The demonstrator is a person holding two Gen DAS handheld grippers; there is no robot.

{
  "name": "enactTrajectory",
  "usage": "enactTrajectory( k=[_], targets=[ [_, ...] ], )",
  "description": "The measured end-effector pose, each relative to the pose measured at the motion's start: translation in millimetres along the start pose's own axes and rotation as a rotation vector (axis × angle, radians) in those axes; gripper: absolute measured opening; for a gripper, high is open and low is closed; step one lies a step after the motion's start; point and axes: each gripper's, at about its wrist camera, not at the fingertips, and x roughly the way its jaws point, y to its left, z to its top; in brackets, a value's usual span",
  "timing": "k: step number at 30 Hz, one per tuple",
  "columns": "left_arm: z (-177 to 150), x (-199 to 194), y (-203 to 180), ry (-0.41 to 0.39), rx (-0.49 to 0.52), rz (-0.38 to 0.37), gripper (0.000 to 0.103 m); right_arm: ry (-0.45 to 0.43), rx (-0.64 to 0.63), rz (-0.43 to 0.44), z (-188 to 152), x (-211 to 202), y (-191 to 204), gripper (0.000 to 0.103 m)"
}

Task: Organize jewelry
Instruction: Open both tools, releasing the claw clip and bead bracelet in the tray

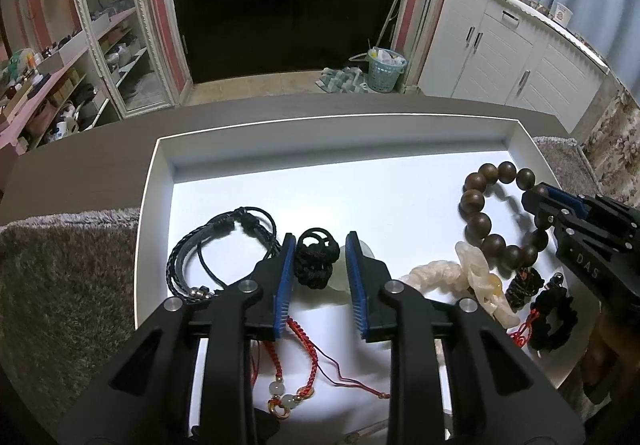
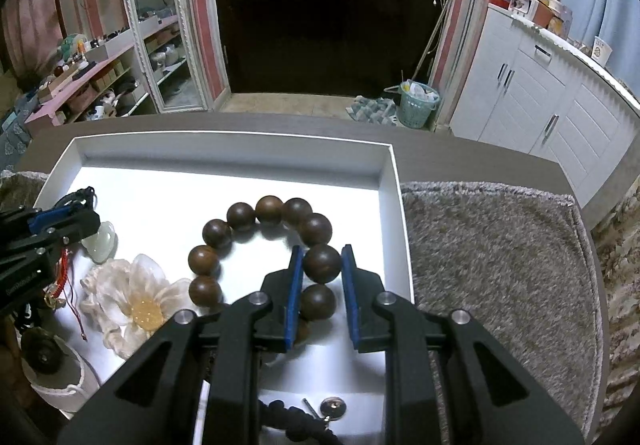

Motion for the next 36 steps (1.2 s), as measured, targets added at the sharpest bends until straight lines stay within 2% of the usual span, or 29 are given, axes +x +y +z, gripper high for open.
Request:
enactTrajectory(
  k=[4,15,18,19,21,23,27,30,34,36],
  targets=[
    [0,-1,0,-0.007,-0.002,0.007,0.038,0.002,0.004,-0.004,0,0,1,0.019],
    [0,-2,-2,-0.009,0.001,0.012,0.041,0.002,0.008,-0.005,0,0,-1,0.02],
    [0,-3,-1,-0.018,-0.002,0.007,0.048,-0.014,0.019,0.0,1,-2,-4,0.021],
    [1,-4,1,-0.022,-0.009,0.001,0.05,-0.02,0.026,-0.001,1,-3,-6,0.022],
    [2,-4,4,-0.02,-0.022,-0.009,0.05,-0.043,0.045,-0.006,3,-9,-9,0.041],
    [2,-4,6,-0.019,-0.032,-0.012,0.05,-0.06,0.041,-0.015,4,-13,-10,0.043],
    [1,-6,8,-0.028,-0.023,0.011,0.055,-0.115,0.046,-0.058,7,-22,-19,0.061],
    [1,-6,8,-0.031,-0.022,0.018,0.058,-0.127,0.065,-0.089,8,-22,-32,0.064],
    [-1,-7,6,-0.038,-0.013,0.035,0.06,-0.087,0.078,-0.052,7,-13,-40,0.064],
    [-2,-9,6,-0.044,-0.007,0.047,0.062,-0.079,0.045,-0.093,6,-8,-36,0.065]
  ],
)
